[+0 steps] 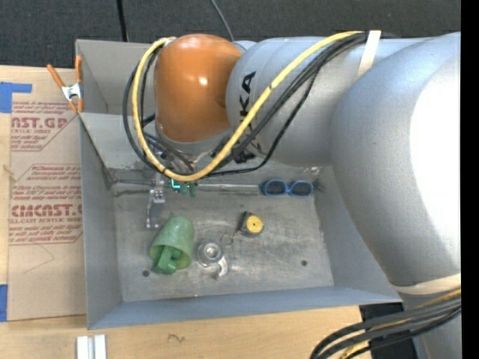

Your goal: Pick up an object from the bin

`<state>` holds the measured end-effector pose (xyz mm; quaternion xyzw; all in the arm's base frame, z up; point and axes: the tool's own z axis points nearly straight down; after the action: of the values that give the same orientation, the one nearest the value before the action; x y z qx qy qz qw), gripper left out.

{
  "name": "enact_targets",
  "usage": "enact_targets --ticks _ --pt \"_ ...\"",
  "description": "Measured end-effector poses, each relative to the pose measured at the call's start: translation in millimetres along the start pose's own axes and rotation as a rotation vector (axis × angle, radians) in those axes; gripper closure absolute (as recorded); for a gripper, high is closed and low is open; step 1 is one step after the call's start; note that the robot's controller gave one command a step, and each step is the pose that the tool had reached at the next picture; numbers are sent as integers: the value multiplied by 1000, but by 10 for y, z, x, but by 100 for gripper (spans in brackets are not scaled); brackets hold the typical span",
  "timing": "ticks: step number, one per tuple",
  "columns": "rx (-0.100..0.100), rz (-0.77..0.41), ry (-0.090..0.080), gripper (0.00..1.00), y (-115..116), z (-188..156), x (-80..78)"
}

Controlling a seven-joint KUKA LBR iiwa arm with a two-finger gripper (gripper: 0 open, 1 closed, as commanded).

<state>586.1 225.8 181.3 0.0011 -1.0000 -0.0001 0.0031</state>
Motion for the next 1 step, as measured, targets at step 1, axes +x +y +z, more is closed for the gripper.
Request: enact_targets --ticks 1 --pt "4 128 3 0 -854 1039 553"
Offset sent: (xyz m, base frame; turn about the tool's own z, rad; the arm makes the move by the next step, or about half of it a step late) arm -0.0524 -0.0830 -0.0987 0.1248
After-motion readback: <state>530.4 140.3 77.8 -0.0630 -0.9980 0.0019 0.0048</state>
